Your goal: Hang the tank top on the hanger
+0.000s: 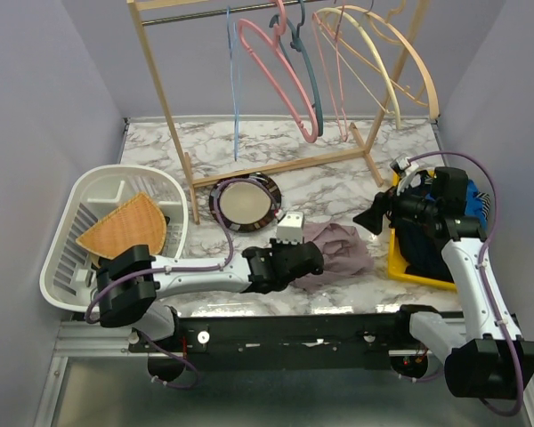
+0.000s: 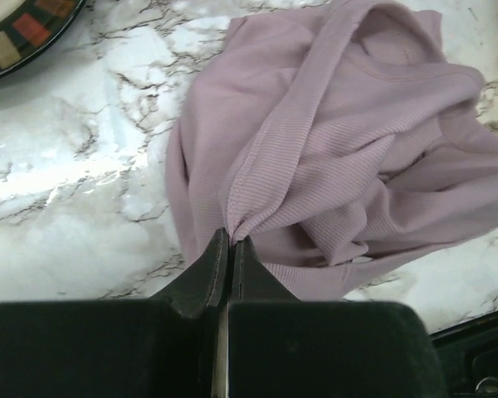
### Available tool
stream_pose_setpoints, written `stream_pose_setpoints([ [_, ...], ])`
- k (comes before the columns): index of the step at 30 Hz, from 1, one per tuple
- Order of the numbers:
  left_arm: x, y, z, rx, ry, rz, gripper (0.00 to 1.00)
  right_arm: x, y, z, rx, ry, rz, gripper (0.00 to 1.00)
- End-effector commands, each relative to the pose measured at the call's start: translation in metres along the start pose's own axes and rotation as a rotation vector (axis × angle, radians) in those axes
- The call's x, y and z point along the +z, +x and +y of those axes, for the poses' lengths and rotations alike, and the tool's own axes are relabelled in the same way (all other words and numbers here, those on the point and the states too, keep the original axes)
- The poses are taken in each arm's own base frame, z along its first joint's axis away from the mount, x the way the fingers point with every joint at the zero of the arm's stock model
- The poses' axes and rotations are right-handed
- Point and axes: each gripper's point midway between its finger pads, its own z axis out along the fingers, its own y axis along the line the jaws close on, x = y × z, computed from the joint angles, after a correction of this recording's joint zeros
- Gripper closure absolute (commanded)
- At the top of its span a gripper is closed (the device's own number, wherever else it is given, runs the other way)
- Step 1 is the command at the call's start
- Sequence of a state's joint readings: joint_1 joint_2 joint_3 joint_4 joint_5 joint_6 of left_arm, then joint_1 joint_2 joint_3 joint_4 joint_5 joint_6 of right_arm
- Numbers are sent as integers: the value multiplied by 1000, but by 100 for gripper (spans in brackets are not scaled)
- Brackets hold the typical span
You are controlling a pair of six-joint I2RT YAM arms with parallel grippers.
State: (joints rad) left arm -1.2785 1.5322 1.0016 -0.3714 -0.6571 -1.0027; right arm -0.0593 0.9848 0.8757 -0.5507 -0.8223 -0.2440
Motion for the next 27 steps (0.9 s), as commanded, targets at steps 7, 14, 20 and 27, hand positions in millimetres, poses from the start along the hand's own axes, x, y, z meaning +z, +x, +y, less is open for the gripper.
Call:
stream_pose_setpoints([
  [7, -16, -19, 38, -126, 220, -25, 100, 3, 17, 19, -20, -148, 41, 0],
  [14, -34, -22, 47, -180, 381, -70, 100, 8, 26, 30, -42, -216, 67, 0],
  [20, -45, -32, 35, -180, 471, -86, 100, 8, 33, 56, -105, -365, 45, 1],
  [27, -56, -50, 17, -101, 508, -63, 100, 12, 40, 70, -218, -446, 27, 1],
])
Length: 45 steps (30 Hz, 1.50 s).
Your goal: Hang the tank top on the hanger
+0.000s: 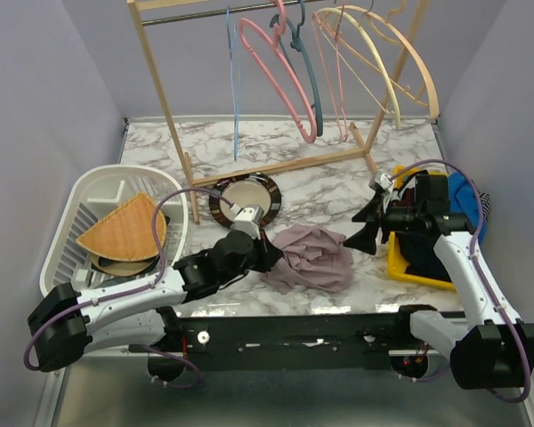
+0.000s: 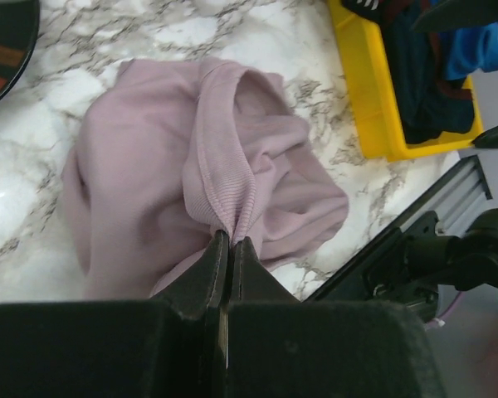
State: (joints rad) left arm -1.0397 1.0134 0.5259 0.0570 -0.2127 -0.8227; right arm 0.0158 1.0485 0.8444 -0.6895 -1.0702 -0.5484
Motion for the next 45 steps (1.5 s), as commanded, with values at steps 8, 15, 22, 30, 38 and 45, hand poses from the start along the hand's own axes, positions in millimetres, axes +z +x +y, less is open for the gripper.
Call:
stream_pose_setpoints([
  [8, -10, -21, -53, 78, 192, 57, 100, 10, 16, 7, -301, -80, 42, 1],
  [15, -16, -28, -74, 94, 289, 49, 100, 32, 34, 10, -301, -132, 99, 2],
  [22, -21, -35, -89, 117, 345, 49, 100, 54, 45, 17, -330, -154, 125, 4],
  [30, -27, -41, -98, 126, 377, 43, 100, 53, 44, 18, -335, -138, 120, 10],
  [38, -26, -42, -102, 113, 399, 37, 100, 52, 45, 16, -330, -132, 122, 20],
  [45, -24, -39, -103, 119, 405, 51, 100, 52, 47, 16, -326, -133, 130, 23],
])
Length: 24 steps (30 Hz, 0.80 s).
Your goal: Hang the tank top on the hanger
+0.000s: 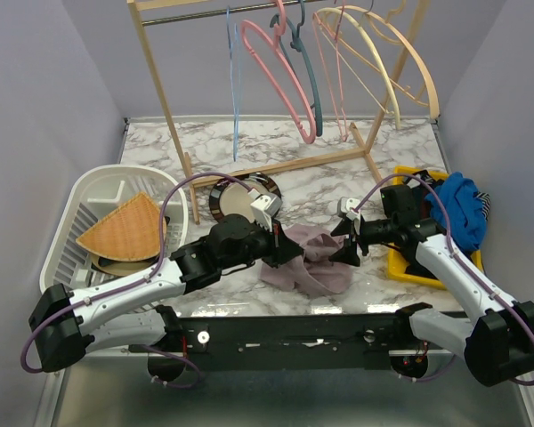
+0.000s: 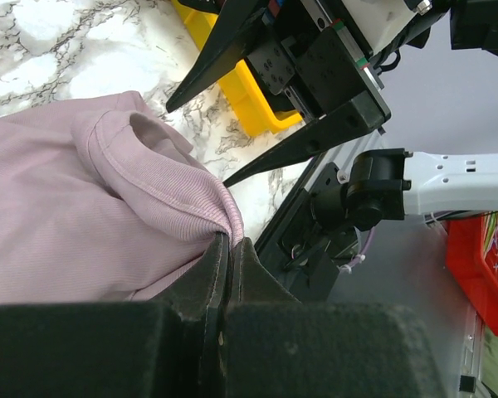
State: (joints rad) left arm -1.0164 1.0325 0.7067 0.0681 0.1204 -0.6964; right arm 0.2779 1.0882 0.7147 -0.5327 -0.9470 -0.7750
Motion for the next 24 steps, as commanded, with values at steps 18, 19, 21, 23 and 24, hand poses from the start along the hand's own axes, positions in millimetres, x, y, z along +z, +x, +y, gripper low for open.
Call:
stream_pose_setpoints([
  [18, 2, -11, -17, 18, 71, -17, 100, 0, 2, 2, 1, -6, 10, 25],
  [19, 3, -11, -18, 17, 74, -14, 100, 0, 1, 3, -3, -5, 8, 25],
  [21, 3, -12, -19, 17, 80, -14, 100, -1, -1, 3, -12, -4, 1, 25],
  [23, 2, -10, -19, 10, 84, -14, 100, -1, -1, 4, -13, -9, -2, 25],
  [24, 2, -9, -19, 7, 84, -14, 100, 0, -1, 5, -8, -16, -4, 25],
])
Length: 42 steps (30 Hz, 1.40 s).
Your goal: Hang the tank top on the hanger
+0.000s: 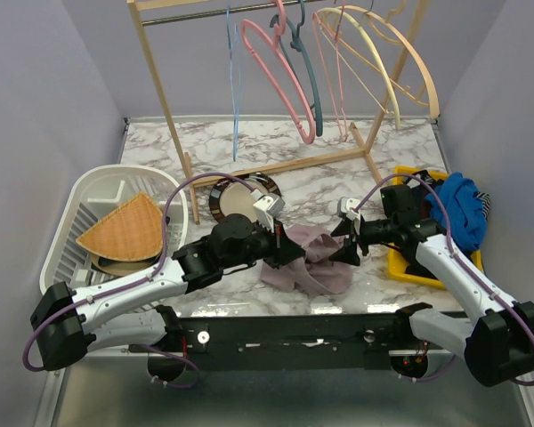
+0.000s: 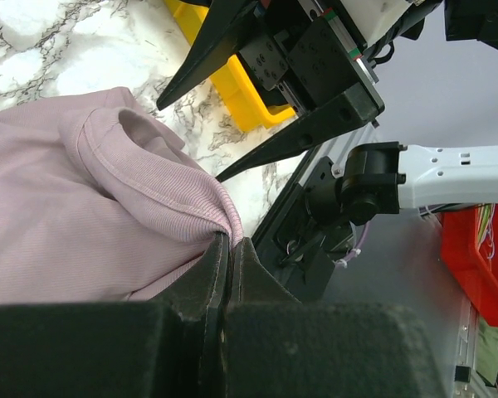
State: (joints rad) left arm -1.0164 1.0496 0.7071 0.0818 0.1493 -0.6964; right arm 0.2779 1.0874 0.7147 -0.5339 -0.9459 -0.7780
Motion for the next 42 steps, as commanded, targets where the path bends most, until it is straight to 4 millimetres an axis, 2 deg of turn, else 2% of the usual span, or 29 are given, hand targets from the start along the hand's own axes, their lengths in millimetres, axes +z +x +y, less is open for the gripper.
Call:
stream_pose_setpoints([
  [1, -2, -14, -17, 8, 66, -39, 100, 0, 0, 5, -1, -20, -4, 25],
  [12, 0, -9, -19, 10, 89, -20, 100, 6, 1, 1, 11, -37, 2, 27],
  [16, -1, -3, -17, 4, 88, -6, 100, 7, 0, -10, -5, -19, 23, 27],
  [19, -3, 3, -10, 5, 62, 11, 100, 7, -2, -19, -8, -13, 48, 27],
  [24, -6, 20, 18, -13, -44, 35, 99, 7, -2, -31, -6, 10, 77, 27],
  [29, -7, 29, 26, -22, -68, 48, 99, 12, 4, -39, 22, 20, 96, 28],
  [33, -9, 34, 32, -32, -70, 36, 97, 20, 13, -43, 51, 6, 116, 33],
  [36, -7, 33, 30, -23, -68, 40, 97, 32, 28, -46, 69, 4, 161, 37],
  [39, -6, 33, 30, -17, -74, 51, 97, 41, 42, -47, 90, -3, 219, 44],
  [42, -6, 33, 31, -23, -78, 46, 96, 42, 48, -48, 92, 6, 238, 53],
])
